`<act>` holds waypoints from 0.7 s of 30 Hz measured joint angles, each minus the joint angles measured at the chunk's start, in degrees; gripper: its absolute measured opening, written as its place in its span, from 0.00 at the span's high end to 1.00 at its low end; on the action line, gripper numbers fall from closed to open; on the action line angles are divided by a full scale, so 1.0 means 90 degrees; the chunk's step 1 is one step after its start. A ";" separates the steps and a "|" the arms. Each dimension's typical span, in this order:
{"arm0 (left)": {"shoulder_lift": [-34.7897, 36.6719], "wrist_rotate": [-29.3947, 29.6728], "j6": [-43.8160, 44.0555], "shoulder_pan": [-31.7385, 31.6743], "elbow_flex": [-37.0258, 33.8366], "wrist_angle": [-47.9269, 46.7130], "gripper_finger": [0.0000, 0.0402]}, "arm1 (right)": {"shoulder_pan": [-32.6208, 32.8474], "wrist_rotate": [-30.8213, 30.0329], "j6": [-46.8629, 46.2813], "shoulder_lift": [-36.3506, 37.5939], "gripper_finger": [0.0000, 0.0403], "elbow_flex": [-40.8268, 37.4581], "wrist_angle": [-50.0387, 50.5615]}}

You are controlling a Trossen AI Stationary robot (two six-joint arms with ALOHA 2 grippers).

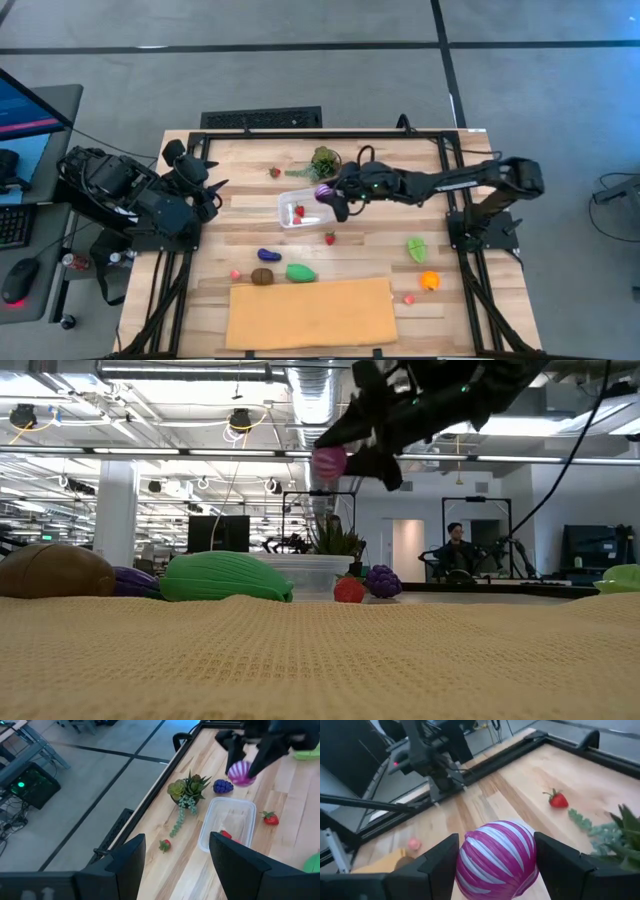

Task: Pick and placing Produce into tupperware
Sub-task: Put the purple onion into the transparent bin

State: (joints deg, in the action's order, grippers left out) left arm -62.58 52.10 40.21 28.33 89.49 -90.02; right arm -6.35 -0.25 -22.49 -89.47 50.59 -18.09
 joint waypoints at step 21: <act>-0.0001 0.0033 -0.0004 0.0000 0.0000 0.0001 0.47 | -0.0055 -0.0061 -0.0344 -0.1137 0.42 0.0002 -0.0229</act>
State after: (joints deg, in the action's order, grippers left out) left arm -62.59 52.40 40.17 28.32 89.49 -90.01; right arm -6.85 -0.80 -25.58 -99.70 50.61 -20.15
